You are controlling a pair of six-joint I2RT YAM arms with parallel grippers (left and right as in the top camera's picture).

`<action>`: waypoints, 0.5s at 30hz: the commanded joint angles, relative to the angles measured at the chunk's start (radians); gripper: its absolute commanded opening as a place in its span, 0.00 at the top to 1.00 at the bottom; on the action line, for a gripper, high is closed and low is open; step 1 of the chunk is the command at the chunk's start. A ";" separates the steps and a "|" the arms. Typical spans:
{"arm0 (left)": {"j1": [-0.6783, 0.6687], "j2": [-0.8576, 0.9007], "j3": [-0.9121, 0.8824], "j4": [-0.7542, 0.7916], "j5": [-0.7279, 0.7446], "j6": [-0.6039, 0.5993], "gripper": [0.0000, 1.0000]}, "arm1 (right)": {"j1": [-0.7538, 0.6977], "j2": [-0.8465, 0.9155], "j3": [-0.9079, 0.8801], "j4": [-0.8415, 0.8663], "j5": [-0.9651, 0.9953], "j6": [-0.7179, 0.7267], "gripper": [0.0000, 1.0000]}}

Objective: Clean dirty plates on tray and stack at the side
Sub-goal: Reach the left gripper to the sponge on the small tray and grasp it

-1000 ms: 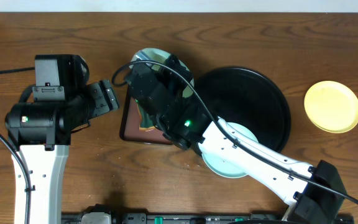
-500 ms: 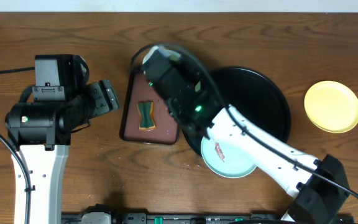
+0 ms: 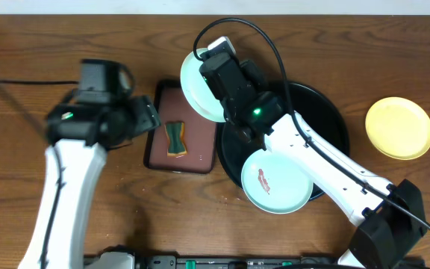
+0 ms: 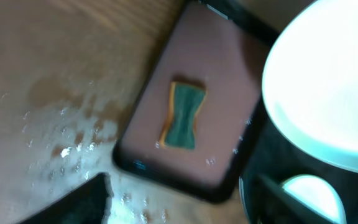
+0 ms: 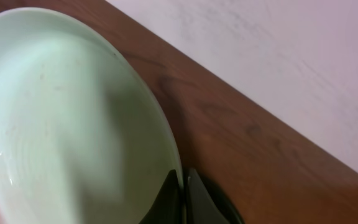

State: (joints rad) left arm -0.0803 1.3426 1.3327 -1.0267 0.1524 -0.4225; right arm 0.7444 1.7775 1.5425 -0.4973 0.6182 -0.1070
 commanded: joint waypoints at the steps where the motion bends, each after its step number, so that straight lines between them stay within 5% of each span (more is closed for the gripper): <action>1: -0.074 0.113 -0.087 0.091 0.001 -0.025 0.36 | -0.014 0.003 0.007 -0.008 -0.003 0.051 0.99; 7: -0.138 0.285 -0.105 0.200 0.023 -0.026 0.58 | -0.014 0.003 0.007 -0.016 -0.003 0.051 0.99; 15: -0.146 0.470 -0.105 0.261 0.011 -0.028 0.60 | -0.014 0.003 0.007 -0.022 -0.002 0.050 0.99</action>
State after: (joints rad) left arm -0.2253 1.7458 1.2243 -0.7723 0.1699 -0.4458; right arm 0.7444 1.7779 1.5425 -0.5179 0.6117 -0.0795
